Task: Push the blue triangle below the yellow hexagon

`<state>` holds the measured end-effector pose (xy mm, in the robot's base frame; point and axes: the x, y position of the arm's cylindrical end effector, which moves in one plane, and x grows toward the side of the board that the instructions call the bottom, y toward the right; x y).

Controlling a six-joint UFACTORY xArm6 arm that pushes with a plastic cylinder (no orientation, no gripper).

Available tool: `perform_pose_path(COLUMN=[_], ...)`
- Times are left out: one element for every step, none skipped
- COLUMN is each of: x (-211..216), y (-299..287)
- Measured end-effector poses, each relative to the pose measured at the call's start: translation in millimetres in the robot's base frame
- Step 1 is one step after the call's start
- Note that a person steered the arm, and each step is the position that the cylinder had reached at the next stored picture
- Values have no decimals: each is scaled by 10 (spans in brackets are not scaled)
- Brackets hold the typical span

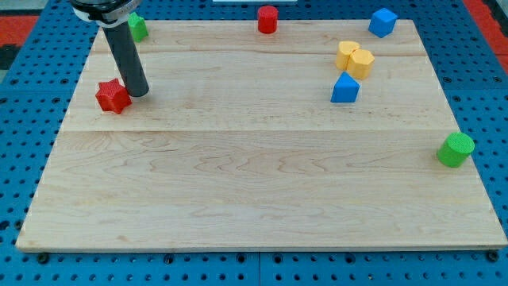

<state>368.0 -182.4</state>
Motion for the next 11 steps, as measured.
perform_pose_path(x=[0,256,494,615,712,365,58,-64,-66,-65,-138], y=[0,105,430,940,1661,1757,1908,2381,2911,3276,3372])
